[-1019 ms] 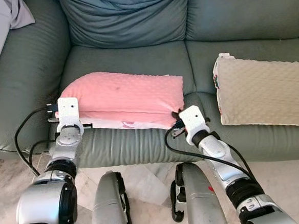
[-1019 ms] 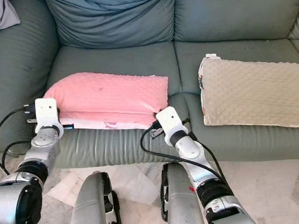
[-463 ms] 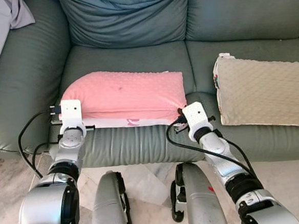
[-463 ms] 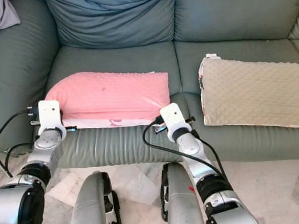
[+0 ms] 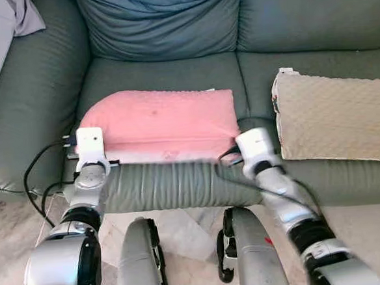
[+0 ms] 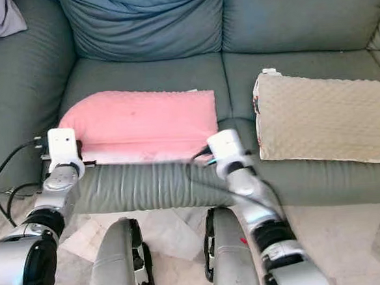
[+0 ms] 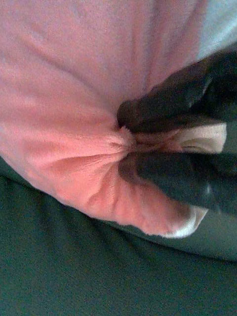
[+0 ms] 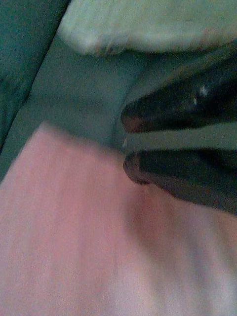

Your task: Move the pillow to the sofa

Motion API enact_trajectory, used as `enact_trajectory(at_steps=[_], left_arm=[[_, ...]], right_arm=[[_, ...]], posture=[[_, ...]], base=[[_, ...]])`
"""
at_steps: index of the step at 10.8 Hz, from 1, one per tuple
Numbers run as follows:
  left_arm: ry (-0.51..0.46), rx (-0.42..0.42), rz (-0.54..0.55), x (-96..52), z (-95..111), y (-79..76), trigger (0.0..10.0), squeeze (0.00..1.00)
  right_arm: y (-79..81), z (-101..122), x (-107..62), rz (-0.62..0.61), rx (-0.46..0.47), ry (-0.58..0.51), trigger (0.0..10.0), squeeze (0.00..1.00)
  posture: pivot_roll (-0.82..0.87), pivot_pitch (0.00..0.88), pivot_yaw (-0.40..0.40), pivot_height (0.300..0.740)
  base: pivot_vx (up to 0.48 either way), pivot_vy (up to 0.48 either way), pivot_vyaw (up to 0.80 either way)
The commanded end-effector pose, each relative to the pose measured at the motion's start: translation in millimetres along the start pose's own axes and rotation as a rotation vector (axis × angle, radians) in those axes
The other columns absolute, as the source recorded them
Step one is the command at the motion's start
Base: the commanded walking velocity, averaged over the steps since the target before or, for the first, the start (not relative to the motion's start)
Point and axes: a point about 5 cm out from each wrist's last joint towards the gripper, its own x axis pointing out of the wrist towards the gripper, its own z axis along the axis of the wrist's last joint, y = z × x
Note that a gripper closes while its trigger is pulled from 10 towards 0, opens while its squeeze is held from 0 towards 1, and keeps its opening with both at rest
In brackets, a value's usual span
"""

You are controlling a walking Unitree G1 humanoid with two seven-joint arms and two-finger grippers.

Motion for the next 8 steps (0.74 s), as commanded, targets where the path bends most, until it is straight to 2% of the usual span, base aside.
enact_trajectory(at_steps=[1, 4, 8], left_arm=[[0.065, -0.003, 0.046, -3.5, -16.8, 11.4, 10.0, 1.0], [0.048, -0.019, 0.061, -2.2, -11.7, 14.1, 10.0, 1.0], [-0.008, -0.107, 0.018, -4.0, 0.8, 1.1, 10.0, 1.0]], right_arm=[[-7.2, -11.4, -3.2, -0.05, 0.001, 0.057, 10.0, 1.0], [-6.7, -5.4, 0.3, -0.061, 0.014, 0.046, 10.0, 1.0], [23.1, 12.7, 2.0, -0.003, 0.062, -0.025, 10.0, 1.0]], posture=[[0.0, 0.296, 0.005, 0.636], [0.0, 0.271, 0.001, 0.636], [0.01, 0.232, -0.003, 0.636]], base=[[0.0, 0.0, 0.0], [0.0, 0.0, 0.0], [0.0, 0.0, 0.0]])
